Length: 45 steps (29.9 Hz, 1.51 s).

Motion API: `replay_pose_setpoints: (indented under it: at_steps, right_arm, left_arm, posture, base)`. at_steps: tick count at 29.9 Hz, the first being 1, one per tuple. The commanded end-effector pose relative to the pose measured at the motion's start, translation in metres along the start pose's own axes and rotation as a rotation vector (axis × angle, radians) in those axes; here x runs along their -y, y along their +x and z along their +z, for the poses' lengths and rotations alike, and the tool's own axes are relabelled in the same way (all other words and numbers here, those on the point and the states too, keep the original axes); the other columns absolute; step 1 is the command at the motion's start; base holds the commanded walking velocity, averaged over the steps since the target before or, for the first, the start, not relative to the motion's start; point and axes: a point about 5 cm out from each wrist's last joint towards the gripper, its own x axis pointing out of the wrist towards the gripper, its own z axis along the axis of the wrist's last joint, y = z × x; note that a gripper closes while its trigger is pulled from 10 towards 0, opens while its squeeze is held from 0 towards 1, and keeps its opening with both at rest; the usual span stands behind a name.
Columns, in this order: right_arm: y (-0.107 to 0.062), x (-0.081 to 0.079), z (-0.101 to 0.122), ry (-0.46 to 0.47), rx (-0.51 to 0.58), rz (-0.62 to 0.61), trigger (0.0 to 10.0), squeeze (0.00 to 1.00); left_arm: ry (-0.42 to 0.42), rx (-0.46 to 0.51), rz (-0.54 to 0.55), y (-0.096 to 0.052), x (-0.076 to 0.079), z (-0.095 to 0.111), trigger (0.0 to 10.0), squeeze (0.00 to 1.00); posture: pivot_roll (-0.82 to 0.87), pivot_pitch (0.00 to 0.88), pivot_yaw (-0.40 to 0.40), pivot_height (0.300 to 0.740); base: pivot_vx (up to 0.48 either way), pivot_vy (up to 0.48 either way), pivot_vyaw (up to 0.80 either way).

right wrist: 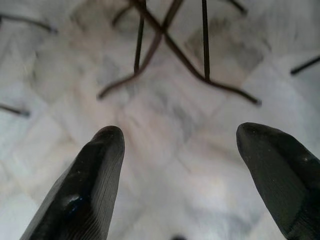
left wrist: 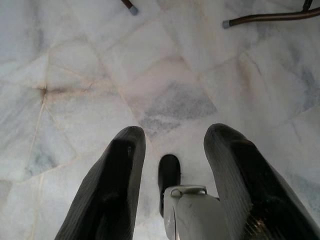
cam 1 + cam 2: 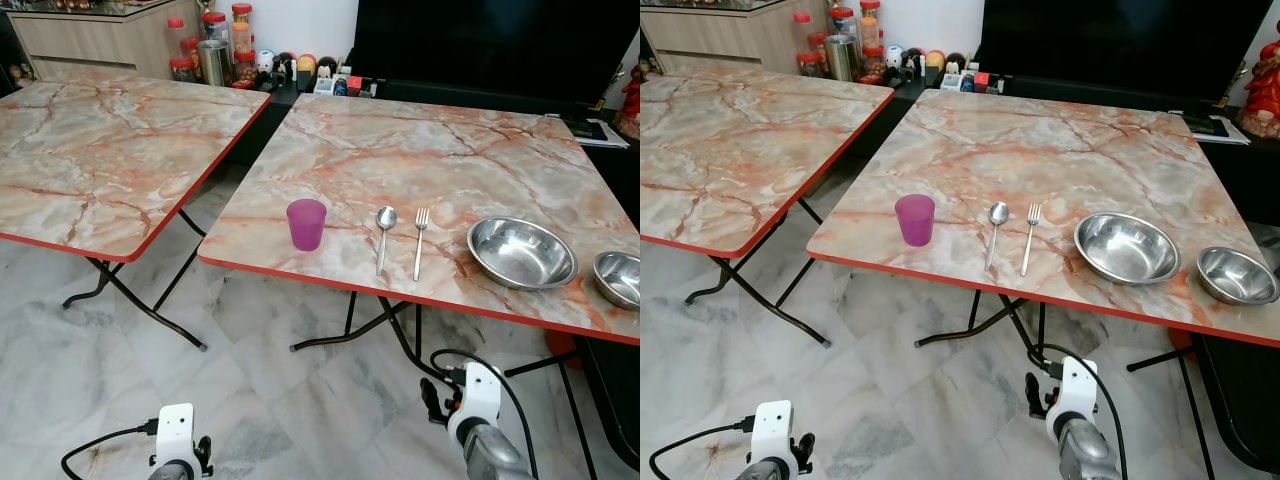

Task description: Setting the table

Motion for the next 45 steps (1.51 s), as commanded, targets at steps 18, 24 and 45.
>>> replay_pose_setpoints:
  at_steps: [18, 24, 45]
  right_arm:
    - [-0.004, -0.021, -0.032, -0.130, -0.162, 0.067, 10.0, 0.00]
    - [-0.006, -0.026, -0.039, -0.132, -0.169, 0.064, 10.0, 0.00]
    - [-0.010, -0.018, -0.046, -0.109, -0.203, 0.020, 10.0, 0.00]
  left_arm:
    - [-0.007, -0.032, 0.009, 0.000, 0.002, -0.005, 10.0, 0.00]
    - [0.006, -0.060, 0.011, -0.001, 0.001, -0.008, 10.0, 0.00]
    - [-0.001, -0.026, 0.016, 0.002, 0.002, 0.002, 10.0, 0.00]
  posture:
    - [0.06, 0.000, -0.058, 0.740]
    - [0.06, 0.000, -0.062, 0.740]
    - [0.07, 0.000, -0.053, 0.740]
  base:
    - [0.000, 0.000, 0.00]
    - [0.000, 0.000, 0.00]
    - [0.000, 0.000, 0.00]
